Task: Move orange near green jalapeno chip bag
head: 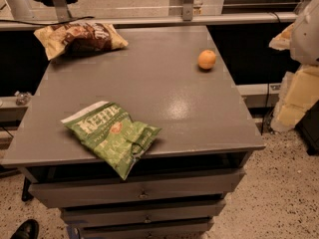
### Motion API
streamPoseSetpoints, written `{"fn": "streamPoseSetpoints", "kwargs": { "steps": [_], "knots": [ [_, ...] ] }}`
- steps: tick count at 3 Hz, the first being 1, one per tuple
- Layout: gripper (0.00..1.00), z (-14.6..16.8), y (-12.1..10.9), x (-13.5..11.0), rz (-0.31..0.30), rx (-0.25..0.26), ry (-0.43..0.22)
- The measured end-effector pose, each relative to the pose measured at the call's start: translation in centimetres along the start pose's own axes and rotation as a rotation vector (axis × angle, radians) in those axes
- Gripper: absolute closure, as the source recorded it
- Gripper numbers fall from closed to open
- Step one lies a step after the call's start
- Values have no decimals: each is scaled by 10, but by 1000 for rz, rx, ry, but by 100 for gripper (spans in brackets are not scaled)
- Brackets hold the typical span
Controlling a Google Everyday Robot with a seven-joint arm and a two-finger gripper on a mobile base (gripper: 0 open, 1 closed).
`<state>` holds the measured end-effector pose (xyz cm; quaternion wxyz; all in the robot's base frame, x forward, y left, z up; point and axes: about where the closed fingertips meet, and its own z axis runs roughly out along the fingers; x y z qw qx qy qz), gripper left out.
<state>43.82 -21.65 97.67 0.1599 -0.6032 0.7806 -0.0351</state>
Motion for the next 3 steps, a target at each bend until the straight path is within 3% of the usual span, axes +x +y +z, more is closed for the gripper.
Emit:
{"fn": "streamPoseSetpoints", "kwargs": {
  "steps": [2,3],
  "knots": [
    [0,4,-2,-3,2,19,-25],
    [0,25,-20,-8,22,39,-90]
  ]
}}
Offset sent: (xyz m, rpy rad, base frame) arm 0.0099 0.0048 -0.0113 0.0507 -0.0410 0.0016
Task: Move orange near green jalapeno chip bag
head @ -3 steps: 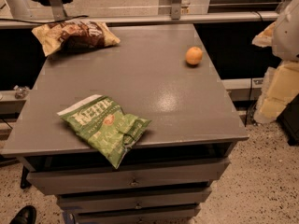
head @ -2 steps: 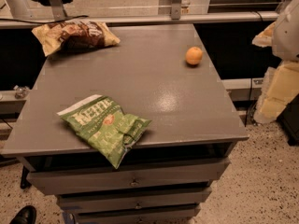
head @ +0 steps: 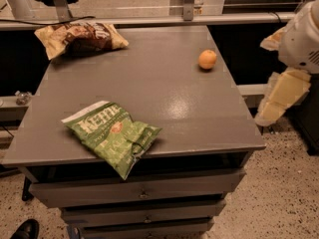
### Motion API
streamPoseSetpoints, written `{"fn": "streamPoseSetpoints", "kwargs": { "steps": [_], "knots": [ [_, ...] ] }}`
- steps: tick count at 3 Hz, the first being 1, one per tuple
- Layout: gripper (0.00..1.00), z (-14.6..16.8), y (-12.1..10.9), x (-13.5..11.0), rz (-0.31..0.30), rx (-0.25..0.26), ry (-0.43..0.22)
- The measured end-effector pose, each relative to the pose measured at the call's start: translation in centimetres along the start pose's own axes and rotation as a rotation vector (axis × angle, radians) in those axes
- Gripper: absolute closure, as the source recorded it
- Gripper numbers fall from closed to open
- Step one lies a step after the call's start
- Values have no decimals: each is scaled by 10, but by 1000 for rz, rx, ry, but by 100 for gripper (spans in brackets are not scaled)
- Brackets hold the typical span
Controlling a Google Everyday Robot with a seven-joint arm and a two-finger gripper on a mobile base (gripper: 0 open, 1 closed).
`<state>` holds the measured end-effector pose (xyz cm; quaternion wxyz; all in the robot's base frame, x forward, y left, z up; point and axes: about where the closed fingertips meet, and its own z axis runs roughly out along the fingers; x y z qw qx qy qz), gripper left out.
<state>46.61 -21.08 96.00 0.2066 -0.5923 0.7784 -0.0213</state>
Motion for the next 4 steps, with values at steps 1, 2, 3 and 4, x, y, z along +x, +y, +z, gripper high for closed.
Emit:
{"fn": "streamPoseSetpoints", "kwargs": {
  "steps": [1,2,3,4],
  "knots": [
    [0,32,-36,-6,37,23,-104],
    [0,74,-77,-15,97,35,-235],
    [0,114,-116,-26,161,44,-366],
    [0,151,-153,-37,225,49,-492]
  ]
}}
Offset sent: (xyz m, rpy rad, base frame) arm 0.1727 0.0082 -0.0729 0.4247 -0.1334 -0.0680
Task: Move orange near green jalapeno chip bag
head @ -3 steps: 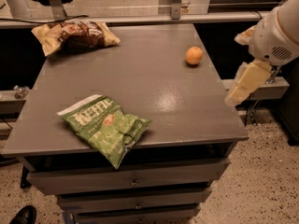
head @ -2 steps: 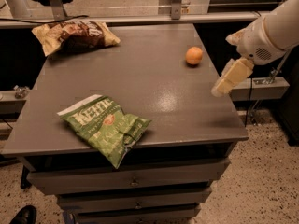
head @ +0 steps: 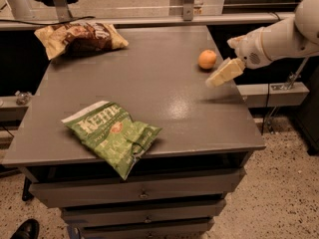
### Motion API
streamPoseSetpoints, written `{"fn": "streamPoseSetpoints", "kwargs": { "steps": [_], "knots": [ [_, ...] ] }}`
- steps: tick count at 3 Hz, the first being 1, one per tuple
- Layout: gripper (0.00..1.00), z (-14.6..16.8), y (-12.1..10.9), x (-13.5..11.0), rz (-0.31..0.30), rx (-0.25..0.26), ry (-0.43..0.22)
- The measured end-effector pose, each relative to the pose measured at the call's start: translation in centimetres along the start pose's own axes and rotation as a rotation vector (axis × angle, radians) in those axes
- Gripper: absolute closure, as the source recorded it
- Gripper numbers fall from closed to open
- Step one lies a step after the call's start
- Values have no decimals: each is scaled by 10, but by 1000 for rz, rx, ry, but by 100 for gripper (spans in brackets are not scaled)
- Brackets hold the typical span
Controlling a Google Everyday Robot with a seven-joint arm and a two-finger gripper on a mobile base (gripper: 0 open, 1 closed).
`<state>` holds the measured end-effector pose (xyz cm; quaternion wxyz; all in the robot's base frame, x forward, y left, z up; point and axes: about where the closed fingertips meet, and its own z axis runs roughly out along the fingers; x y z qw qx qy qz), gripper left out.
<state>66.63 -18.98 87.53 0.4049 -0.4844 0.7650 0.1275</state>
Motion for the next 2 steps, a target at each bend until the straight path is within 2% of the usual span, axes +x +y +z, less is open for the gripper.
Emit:
{"fn": "streamPoseSetpoints", "kwargs": {
  "steps": [1,2],
  "knots": [
    [0,24,-30,5,41,25,-82],
    [0,43,-51,5,74,39,-141]
  ]
}}
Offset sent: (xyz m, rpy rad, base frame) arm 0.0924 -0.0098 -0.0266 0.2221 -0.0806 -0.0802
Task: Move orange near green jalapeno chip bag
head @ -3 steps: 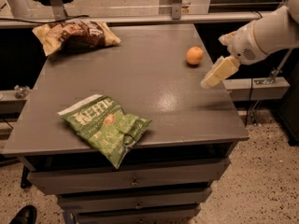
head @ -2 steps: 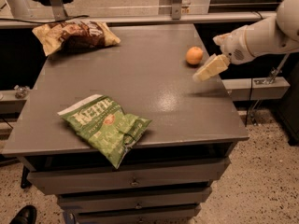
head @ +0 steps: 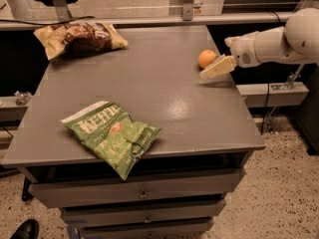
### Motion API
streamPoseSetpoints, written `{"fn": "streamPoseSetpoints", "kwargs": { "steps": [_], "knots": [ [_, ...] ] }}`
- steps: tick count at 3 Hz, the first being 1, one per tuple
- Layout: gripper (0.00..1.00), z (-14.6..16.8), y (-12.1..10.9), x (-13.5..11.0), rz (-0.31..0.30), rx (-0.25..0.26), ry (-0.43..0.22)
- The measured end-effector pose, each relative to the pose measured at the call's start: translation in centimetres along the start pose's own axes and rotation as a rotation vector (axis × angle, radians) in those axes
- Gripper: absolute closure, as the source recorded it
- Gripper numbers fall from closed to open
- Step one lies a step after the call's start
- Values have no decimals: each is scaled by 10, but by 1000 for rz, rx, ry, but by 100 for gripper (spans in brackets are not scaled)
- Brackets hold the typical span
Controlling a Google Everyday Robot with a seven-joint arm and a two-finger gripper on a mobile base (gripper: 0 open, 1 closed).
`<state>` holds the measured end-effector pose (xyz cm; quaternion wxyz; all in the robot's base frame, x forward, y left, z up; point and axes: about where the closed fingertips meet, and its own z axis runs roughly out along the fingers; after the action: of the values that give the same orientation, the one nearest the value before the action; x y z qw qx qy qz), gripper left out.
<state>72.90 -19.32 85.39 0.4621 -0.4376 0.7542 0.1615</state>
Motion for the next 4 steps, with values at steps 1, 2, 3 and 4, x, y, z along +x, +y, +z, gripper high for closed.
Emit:
{"fn": "streamPoseSetpoints", "kwargs": {
  "steps": [1,2,3,4],
  "knots": [
    [0,16,-10,-2,60,-2,-45],
    [18,27,-12,0,118,-10,-46],
    [41,27,-15,4,150,-8,-34],
    [64,23,-13,0,167,-12,-38]
  ]
}}
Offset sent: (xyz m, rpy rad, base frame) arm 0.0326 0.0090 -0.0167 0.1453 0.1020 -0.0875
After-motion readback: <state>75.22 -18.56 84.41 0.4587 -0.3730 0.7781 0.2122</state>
